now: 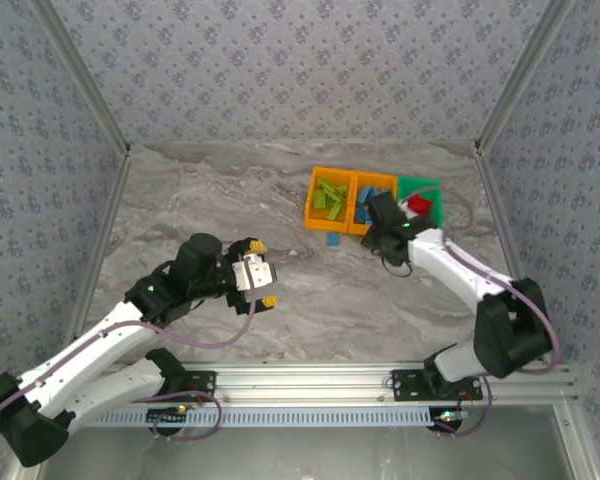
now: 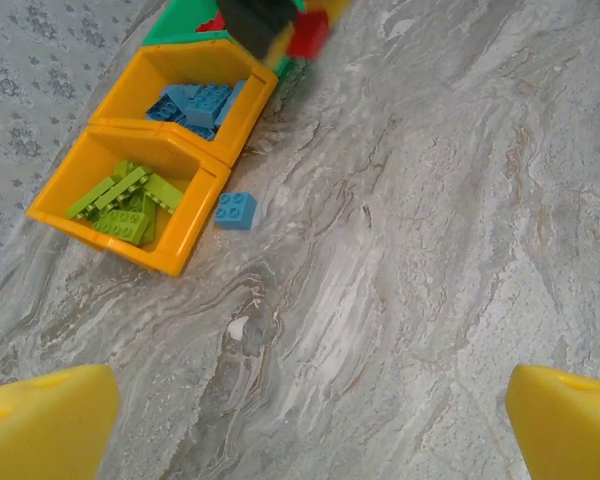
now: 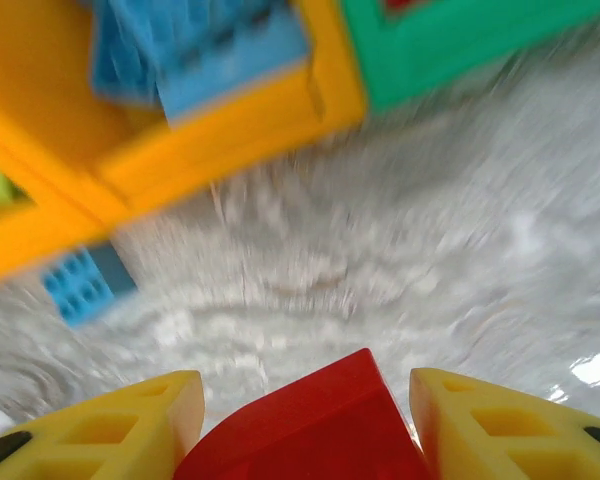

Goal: Sort the legos into containers by color

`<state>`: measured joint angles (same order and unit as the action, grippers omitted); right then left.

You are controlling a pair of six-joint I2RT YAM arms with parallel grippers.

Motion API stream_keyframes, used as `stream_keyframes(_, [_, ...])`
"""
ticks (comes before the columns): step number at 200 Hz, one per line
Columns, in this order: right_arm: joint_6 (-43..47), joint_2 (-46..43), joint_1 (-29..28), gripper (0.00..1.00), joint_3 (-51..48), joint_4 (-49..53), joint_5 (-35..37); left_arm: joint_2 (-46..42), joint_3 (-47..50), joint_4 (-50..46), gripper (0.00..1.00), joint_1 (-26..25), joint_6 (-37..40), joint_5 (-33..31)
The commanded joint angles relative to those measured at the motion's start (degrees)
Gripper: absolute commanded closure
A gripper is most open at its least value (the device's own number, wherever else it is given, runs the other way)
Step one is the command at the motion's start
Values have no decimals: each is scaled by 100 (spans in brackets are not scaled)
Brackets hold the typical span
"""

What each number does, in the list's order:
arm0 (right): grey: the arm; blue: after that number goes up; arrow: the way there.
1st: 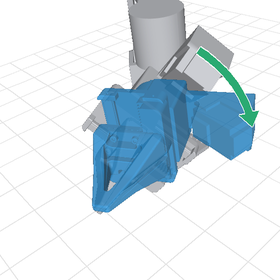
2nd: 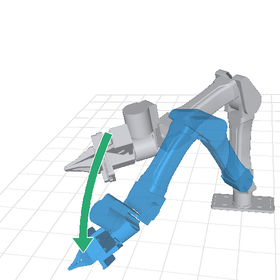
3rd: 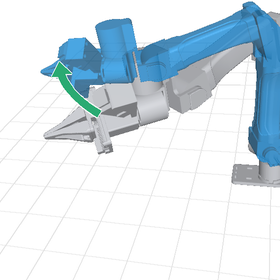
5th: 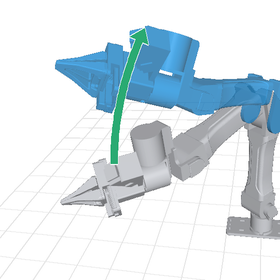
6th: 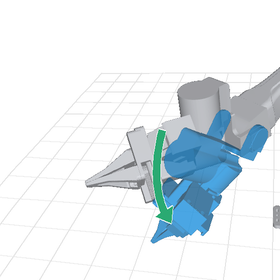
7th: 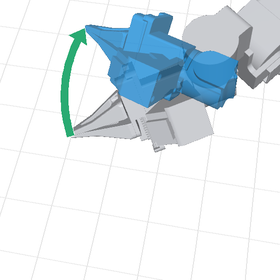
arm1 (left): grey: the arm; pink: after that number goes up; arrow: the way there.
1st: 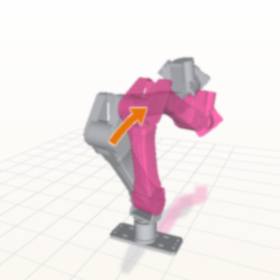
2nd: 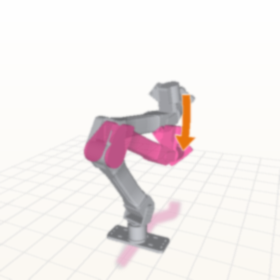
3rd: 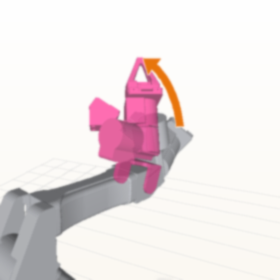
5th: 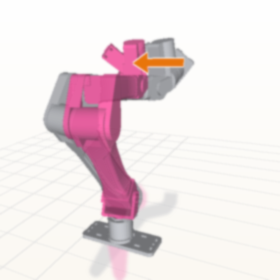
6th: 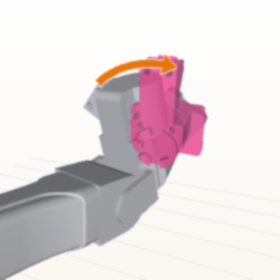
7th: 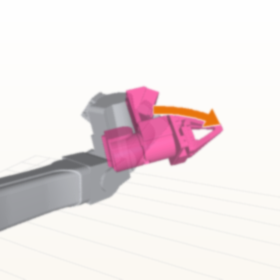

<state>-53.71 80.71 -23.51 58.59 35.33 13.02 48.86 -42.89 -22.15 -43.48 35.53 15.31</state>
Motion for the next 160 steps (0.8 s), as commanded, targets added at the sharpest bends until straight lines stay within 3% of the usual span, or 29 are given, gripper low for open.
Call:
stream_keyframes(1, [817,41,754,45,476,147,329,1,6,88,1,37,-13,174])
stream_keyframes(42, [1701,1596,1964,41,2052,-13,-277,84,42,108,1,34,26,97])
stream_keyframes(65, [1946,2348,2153,28,2956,197,-510,178,49,216,1,58,-166,99])
stream_keyframes(89, [2111,2557,2226,11,3470,494,-510,284,38,380,1,200,-414,131])
stream_keyframes(112, [2198,2174,2254,6,3464,738,-571,470,-32,632,1,410,-877,168])
stream_keyframes(135, [2110,1193,2187,5,2683,667,-834,709,-157,959,1,648,-1709,85])
stream_keyframes(150, [2071,248,2090,4,2054,615,-1190,972,-449,948,1,684,-2648,-489])
stream_keyframes(160, [2088,-363,1996,3,1570,598,-1526,1194,-802,708,1,667,-3745,-1304])
